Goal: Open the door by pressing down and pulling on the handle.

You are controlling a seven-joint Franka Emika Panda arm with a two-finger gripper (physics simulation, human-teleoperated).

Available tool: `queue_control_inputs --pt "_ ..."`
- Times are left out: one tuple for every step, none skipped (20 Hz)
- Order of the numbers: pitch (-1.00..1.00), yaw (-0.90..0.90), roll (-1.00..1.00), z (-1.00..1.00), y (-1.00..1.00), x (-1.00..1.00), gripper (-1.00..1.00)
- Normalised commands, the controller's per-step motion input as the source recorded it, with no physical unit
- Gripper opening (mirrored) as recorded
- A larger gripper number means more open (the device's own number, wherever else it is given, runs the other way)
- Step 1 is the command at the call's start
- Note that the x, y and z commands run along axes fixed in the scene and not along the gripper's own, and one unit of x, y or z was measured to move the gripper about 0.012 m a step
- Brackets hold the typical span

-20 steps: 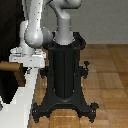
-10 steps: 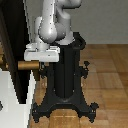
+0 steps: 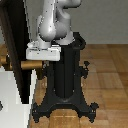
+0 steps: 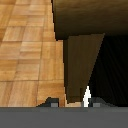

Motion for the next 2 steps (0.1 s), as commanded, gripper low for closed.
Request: queue_control_inputs --pt "0.0 0.0 0.0 0.0 0.0 0.0 -1.0" --pt "0.0 0.0 0.0 0.0 0.0 0.0 -1.0"
